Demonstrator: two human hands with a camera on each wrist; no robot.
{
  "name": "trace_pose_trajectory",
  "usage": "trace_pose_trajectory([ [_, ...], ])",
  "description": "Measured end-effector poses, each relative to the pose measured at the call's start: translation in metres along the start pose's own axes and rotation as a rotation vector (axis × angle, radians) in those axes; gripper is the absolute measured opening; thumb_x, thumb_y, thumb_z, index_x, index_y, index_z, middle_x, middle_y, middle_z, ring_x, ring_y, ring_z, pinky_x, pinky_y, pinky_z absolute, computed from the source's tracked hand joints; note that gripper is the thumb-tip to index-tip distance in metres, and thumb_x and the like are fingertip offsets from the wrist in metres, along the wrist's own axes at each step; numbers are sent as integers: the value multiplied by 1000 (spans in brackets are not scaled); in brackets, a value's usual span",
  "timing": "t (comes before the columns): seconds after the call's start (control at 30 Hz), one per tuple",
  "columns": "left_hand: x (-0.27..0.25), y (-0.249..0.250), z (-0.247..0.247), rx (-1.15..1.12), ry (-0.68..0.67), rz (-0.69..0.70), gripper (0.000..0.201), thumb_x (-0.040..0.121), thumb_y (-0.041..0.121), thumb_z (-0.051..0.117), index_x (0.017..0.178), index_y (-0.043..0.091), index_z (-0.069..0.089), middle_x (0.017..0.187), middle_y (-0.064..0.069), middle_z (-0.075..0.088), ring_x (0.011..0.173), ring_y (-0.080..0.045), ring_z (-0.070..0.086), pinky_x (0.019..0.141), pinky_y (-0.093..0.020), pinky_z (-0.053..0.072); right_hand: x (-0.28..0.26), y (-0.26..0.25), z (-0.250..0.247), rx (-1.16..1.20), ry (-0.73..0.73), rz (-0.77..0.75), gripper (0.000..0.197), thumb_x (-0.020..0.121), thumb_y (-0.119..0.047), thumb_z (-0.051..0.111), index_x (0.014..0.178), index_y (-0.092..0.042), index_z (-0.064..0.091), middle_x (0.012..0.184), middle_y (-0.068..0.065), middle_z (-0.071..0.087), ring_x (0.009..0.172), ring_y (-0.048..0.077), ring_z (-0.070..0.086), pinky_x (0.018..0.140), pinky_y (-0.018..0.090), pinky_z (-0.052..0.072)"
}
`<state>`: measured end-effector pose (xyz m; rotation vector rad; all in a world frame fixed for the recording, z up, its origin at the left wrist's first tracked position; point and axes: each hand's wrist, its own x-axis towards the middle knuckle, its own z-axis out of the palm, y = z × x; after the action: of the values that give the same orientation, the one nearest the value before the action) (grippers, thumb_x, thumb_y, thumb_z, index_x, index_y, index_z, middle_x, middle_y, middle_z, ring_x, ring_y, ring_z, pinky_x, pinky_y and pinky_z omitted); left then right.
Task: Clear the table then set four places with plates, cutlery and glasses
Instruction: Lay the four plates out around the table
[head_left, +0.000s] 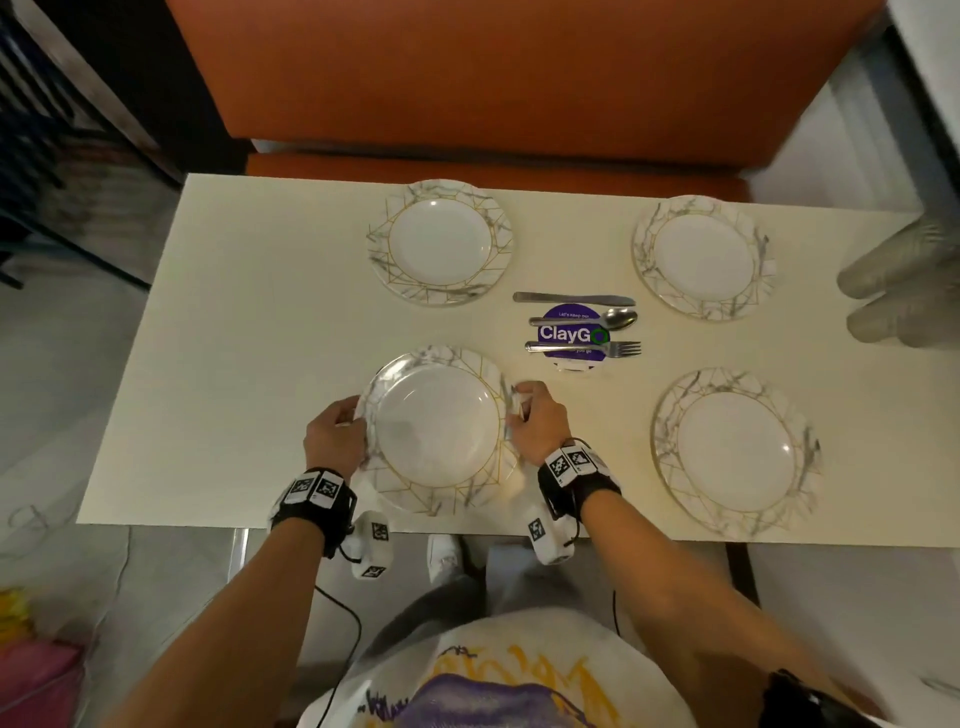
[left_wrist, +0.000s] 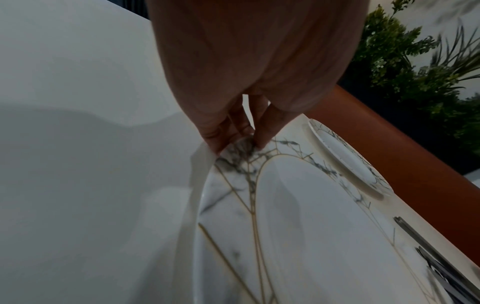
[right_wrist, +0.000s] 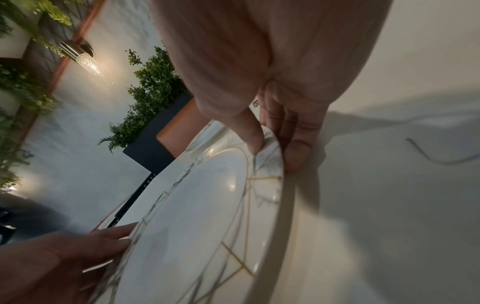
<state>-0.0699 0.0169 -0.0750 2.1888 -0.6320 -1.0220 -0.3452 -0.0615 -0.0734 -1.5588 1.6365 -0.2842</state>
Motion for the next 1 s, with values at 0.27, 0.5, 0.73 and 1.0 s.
trace_pose_trajectory([
  [0.27, 6, -9, -8, 46, 8, 69, 36, 94, 10, 65, 128, 21, 72, 110, -1, 71, 103, -25, 68, 99, -39, 56, -15, 0, 10, 19, 6, 41, 40, 93, -11, 64, 131, -12, 52, 91, 0, 62, 81, 19, 61, 80, 30, 53],
  [0.5, 11, -9, -11, 99, -25, 76, 37, 94, 10, 63, 128, 22, 71, 110, 1, 72, 105, -25, 68, 98, -34, 54, -20, 3, 13, 39, 16, 71, 41, 92, -14, 65, 132, -14, 51, 78, -3, 60, 77, 18, 61, 74, 27, 50],
  [0.73, 14, 3, -7, 271, 17, 197, 40, 91, 12, 63, 131, 15, 63, 123, -9, 66, 118, -33, 59, 102, -43, 48, -18, 3, -5, 72, 50, 124, 36, 94, -16, 64, 128, -15, 54, 86, -2, 62, 91, 21, 64, 86, 30, 50],
  [1.0, 5, 64, 43, 346, -62, 459, 30, 90, 7, 62, 119, 13, 69, 114, -13, 68, 110, -37, 60, 95, -38, 45, 3, 13, -63, 39, 228, 114, 26, 95, -8, 52, 118, -13, 63, 97, 9, 71, 94, 25, 66, 79, 23, 42],
])
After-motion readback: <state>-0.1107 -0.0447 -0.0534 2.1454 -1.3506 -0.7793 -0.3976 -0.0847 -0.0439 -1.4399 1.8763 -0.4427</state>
